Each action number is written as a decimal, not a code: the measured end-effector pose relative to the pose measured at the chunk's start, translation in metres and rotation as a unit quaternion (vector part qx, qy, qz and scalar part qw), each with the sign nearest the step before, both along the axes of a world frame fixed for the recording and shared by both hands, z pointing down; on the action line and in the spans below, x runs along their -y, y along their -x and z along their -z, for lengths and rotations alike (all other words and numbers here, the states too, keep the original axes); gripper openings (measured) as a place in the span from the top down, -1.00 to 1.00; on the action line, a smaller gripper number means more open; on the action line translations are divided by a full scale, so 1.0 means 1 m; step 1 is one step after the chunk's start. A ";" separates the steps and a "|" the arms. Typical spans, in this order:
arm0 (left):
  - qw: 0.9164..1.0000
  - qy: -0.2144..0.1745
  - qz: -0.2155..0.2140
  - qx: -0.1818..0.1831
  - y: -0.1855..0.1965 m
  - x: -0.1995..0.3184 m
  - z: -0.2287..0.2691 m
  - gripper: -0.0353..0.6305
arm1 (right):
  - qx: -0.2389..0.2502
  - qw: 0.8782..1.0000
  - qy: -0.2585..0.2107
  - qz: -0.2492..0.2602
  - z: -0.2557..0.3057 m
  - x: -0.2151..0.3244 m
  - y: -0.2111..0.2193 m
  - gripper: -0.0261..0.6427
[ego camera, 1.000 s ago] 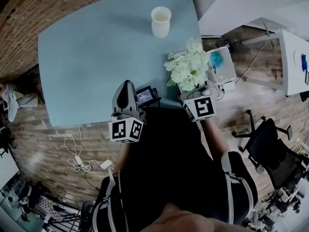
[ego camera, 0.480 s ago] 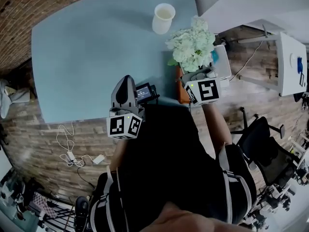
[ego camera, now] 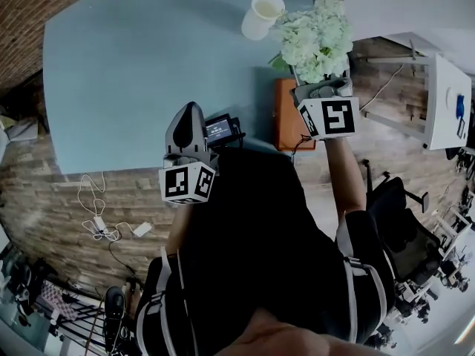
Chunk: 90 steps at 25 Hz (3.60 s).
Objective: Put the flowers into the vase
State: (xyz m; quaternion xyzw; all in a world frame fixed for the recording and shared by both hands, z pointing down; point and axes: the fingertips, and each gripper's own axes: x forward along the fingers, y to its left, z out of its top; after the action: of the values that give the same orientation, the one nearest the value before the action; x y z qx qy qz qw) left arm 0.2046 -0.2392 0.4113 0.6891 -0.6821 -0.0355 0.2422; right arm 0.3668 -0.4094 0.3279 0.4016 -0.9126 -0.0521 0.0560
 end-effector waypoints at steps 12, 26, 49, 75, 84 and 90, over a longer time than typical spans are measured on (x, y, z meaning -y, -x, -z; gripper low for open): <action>1.000 0.010 0.015 -0.008 0.010 -0.001 -0.008 0.84 | -0.001 0.997 -0.069 0.021 0.056 0.033 0.013 0.37; 0.999 0.027 0.008 -0.019 0.001 0.013 -0.016 0.84 | 0.037 0.995 -0.087 0.009 0.082 0.090 0.021 0.37; 0.999 0.044 -0.002 -0.028 0.004 0.043 -0.029 0.84 | 0.002 1.000 0.017 -0.025 -0.050 0.119 0.040 0.37; 0.999 0.048 0.001 -0.017 0.000 0.036 -0.025 0.84 | -0.056 0.997 0.033 -0.037 -0.105 0.117 0.047 0.37; 0.999 0.046 0.001 -0.017 0.001 0.034 -0.024 0.84 | -0.038 0.997 0.040 -0.046 -0.112 0.119 0.046 0.37; 0.999 0.043 0.000 -0.015 0.002 0.033 -0.023 0.84 | -0.029 0.997 0.061 -0.033 -0.117 0.119 0.046 0.37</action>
State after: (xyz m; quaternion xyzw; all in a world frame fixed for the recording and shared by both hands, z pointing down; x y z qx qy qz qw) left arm 0.2027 -0.2718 0.4343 0.6771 -0.6796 -0.0161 0.2818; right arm 0.3208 -0.5287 0.4447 0.4256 -0.8984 -0.0066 0.1086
